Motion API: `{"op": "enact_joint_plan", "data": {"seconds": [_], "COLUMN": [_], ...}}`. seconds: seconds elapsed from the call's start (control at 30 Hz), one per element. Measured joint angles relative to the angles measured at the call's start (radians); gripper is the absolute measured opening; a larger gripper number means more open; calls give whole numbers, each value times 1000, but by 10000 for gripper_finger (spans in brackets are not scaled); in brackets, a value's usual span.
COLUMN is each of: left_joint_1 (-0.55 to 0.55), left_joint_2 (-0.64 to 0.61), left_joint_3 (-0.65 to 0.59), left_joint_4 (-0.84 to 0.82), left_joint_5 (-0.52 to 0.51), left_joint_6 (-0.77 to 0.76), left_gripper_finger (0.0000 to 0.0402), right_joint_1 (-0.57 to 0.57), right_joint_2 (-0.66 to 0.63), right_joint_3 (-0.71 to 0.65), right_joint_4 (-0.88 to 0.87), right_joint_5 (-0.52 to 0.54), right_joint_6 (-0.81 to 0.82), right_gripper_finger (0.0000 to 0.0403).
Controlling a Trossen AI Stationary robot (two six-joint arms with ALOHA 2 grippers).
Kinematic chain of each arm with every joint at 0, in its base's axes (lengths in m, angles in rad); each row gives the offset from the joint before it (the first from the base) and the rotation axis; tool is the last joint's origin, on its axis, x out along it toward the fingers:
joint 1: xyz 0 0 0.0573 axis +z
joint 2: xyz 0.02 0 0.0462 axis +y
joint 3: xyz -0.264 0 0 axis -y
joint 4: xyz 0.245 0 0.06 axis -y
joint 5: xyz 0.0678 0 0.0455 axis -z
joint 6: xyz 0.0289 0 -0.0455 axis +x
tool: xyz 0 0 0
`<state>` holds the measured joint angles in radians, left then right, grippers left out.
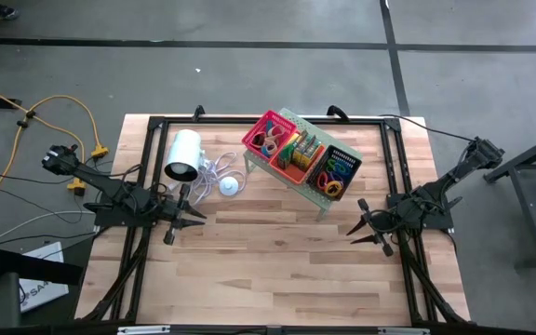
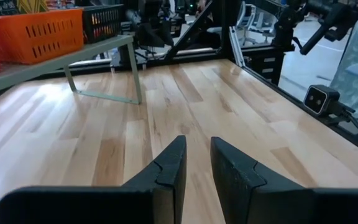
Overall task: Pick & Place Office Desk Supplies
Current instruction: Return to Home Position
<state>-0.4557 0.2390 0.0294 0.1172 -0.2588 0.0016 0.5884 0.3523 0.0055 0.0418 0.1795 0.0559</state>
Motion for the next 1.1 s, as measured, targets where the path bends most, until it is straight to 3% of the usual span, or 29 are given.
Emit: {"op": "enact_joint_plan", "data": {"seconds": [0.73, 1.1], "left_joint_1": [0, 0], "left_joint_2": [5, 5], "left_joint_3": [-22, -22], "left_joint_4": [8, -88], "left_joint_5": [81, 124], "left_joint_6": [-59, -85], "left_gripper_finger": [70, 70], "right_joint_1": [0, 0], "right_joint_2": [0, 0], "right_joint_3": [0, 0], "right_joint_4": [0, 0], "right_joint_5": [0, 0], "right_joint_6": [0, 0], "right_gripper_finger": [106, 106]}}
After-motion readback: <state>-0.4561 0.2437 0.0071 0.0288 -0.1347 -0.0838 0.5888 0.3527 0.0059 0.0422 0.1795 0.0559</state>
